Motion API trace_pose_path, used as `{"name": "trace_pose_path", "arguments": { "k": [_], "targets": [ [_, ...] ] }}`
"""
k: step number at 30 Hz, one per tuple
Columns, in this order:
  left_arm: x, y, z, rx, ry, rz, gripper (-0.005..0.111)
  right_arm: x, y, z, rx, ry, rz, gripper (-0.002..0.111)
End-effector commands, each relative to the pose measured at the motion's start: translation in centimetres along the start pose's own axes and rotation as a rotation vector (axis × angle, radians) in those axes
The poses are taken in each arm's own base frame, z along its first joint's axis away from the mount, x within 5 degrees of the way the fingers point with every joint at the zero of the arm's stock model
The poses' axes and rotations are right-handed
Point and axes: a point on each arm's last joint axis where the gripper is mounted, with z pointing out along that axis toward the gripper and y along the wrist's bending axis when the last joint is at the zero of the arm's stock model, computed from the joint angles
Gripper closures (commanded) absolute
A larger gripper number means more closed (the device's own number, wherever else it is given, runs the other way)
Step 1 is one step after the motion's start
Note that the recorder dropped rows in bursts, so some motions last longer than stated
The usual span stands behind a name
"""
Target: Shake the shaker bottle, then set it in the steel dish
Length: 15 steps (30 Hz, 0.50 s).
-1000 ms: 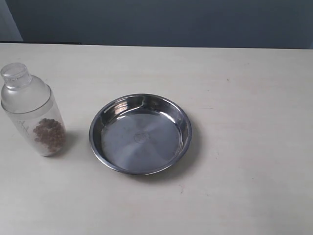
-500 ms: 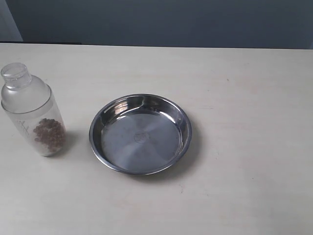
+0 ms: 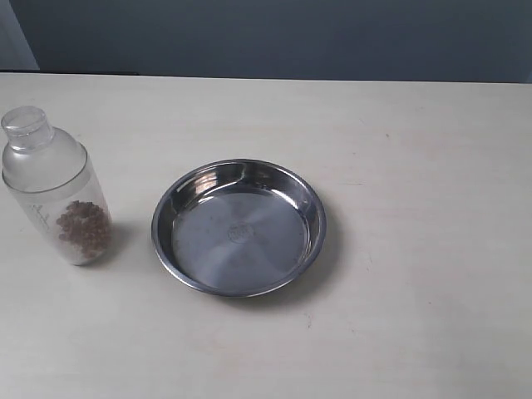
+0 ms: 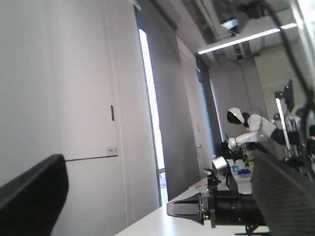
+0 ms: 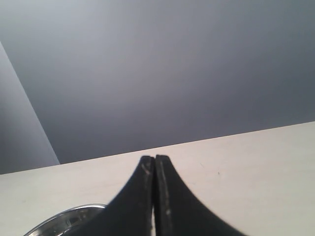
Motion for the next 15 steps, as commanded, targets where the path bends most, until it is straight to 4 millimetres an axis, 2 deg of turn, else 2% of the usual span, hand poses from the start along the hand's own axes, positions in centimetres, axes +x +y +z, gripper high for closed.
{"name": "trace_pose_path", "arguments": {
  "k": [1, 2, 4, 5, 8, 11, 13, 15],
  "targets": [
    [0.4, 1.7, -0.2, -0.190, 0.030, -0.160, 0.047, 0.0, 0.0, 0.0, 0.003, -0.005, -0.005, 0.109],
    [0.5, 1.9, -0.2, -0.212, 0.036, -0.155, 0.060, 0.0, 0.0, 0.0, 0.002, -0.003, -0.005, 0.109],
    [0.3, 2.3, -0.3, -0.265, 0.019, -0.139, 0.093, 0.0, 0.0, 0.0, 0.002, -0.003, -0.005, 0.109],
    [0.2, 2.6, -0.4, -0.298, 0.000, -0.121, 0.106, 0.0, 0.0, 0.0, 0.002, -0.003, -0.005, 0.109],
    [-0.3, 4.6, -1.3, -0.533, -0.069, -0.152, 0.105, 0.0, 0.0, 0.0, 0.002, -0.003, -0.005, 0.109],
    [-1.2, 6.5, -1.5, -0.767, 0.051, -0.014, 0.105, 0.0, 0.0, 0.0, 0.002, -0.003, -0.005, 0.109],
    [-2.2, 7.3, -1.0, -0.834, 0.167, 0.109, 0.101, 0.0, 0.0, 0.0, 0.002, -0.003, -0.005, 0.109],
    [-3.3, 7.7, 0.1, -0.806, 0.206, 0.210, 0.090, 0.0, 0.0, 0.0, 0.002, -0.003, -0.005, 0.109]
  ]
}}
